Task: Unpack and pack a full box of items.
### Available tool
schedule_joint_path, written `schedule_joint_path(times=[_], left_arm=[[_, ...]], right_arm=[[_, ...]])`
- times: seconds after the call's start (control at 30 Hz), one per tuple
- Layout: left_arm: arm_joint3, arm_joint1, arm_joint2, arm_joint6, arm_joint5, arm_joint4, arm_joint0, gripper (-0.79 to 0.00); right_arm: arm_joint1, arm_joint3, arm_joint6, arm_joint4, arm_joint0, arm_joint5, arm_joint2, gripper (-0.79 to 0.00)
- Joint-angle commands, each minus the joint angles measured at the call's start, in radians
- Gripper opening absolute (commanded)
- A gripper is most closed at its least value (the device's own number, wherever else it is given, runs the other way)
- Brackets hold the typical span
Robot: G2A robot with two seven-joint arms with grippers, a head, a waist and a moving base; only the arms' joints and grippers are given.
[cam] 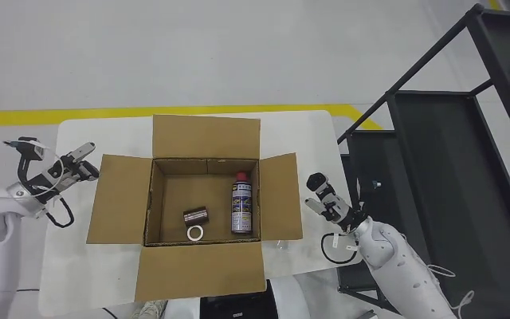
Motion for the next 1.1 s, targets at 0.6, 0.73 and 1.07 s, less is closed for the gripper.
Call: schedule_joint_path(times=[0.6, 0.73, 1.07], left_arm=[[-0.013, -0.015, 0.125, -0.046, 0.058, -0.047, -0.017, 0.000], [-0.048, -0.014, 0.117, -0.098, 0.018, -0.105, -0.013, 0.000], [-0.243, -0.010, 0.084, -0.185, -0.035, -0.228, 0.048, 0.000]], right_arm=[[0.002, -0.037, 0.142, 0.097, 0.004, 0.000, -0.059, 0.000], [0.014, -0.117, 0.201, 0.139, -0.012, 0.000, -0.087, 0.000], [0.043, -0.205, 0.325, 0.225, 0.030, 0.000, -0.173, 0.000]])
